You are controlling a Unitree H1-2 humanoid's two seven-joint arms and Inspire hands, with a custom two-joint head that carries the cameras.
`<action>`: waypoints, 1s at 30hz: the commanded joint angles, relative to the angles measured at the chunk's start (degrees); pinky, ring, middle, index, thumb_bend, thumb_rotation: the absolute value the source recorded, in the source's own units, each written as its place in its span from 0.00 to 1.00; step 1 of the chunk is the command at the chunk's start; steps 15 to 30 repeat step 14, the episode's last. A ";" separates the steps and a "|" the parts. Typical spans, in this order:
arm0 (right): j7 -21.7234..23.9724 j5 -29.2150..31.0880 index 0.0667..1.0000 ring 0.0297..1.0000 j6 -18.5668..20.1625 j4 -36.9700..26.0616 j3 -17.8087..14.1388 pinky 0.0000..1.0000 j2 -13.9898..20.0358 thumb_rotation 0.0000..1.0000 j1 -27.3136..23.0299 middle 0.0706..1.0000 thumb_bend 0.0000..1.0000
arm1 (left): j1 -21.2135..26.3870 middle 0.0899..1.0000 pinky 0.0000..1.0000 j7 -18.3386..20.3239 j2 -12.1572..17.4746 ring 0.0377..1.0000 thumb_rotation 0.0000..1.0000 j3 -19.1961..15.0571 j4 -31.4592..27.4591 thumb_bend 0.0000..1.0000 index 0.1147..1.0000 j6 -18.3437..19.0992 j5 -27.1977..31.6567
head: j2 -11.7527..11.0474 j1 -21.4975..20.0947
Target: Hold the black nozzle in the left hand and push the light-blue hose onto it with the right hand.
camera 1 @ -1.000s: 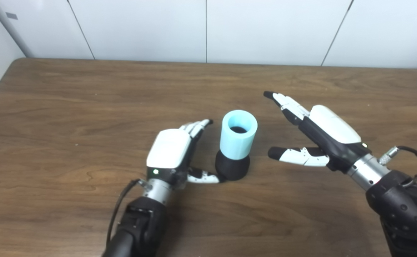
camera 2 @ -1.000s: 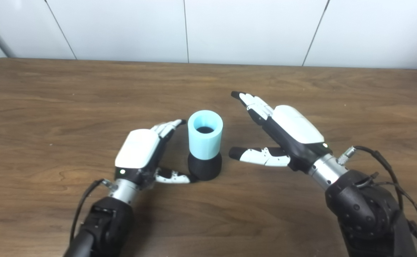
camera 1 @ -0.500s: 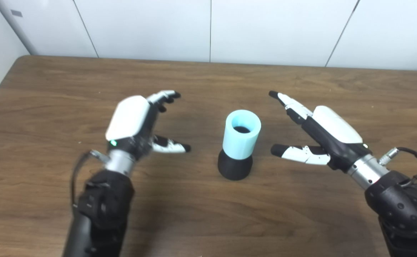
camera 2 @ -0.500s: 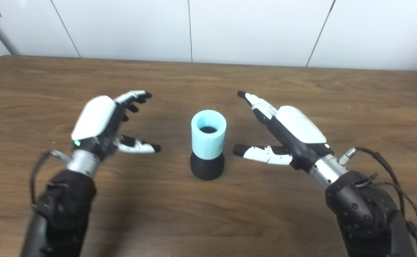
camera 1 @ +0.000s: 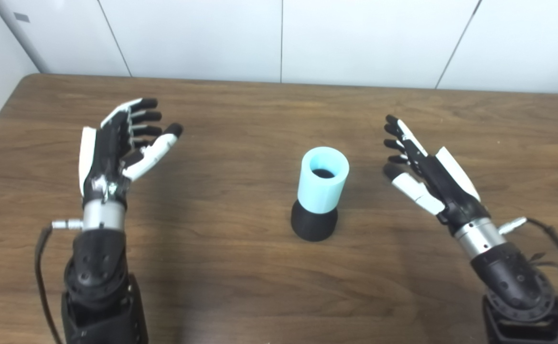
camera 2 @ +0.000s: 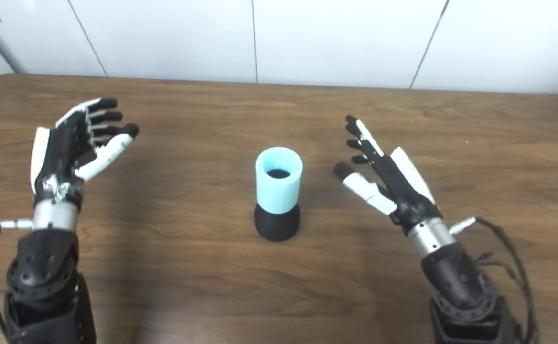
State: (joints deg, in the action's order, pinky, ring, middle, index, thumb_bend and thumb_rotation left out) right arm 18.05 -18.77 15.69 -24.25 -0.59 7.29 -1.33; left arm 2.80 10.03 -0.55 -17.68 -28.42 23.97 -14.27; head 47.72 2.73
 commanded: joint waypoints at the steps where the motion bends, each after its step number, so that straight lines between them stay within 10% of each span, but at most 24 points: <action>1: -3.31 3.42 1.00 0.90 -0.35 -0.05 -1.59 0.74 -1.55 1.00 -0.67 0.97 0.50 | -1.15 0.79 0.72 -0.59 0.49 0.76 0.48 -0.36 -0.68 0.49 0.86 -2.32 4.96 | 0.03 0.07; 7: -6.68 9.37 1.00 0.94 0.27 1.97 -2.95 0.82 -5.40 1.00 0.68 0.99 0.51 | -7.57 0.95 0.98 1.39 3.73 0.95 0.69 3.57 1.80 0.54 0.99 -6.77 11.73 | 0.07 -0.57; 14: -11.01 7.70 1.00 0.97 -5.85 5.10 -0.78 0.88 -5.31 1.00 3.94 0.99 0.50 | -11.14 1.00 1.00 0.47 5.12 1.00 0.89 6.53 3.82 0.55 1.00 -10.60 14.25 | 0.02 -1.97; 30: -11.01 7.70 1.00 0.97 -5.85 5.10 -0.78 0.88 -5.31 1.00 3.94 0.99 0.50 | -11.14 1.00 1.00 0.47 5.12 1.00 0.89 6.53 3.82 0.55 1.00 -10.60 14.25 | 0.02 -1.97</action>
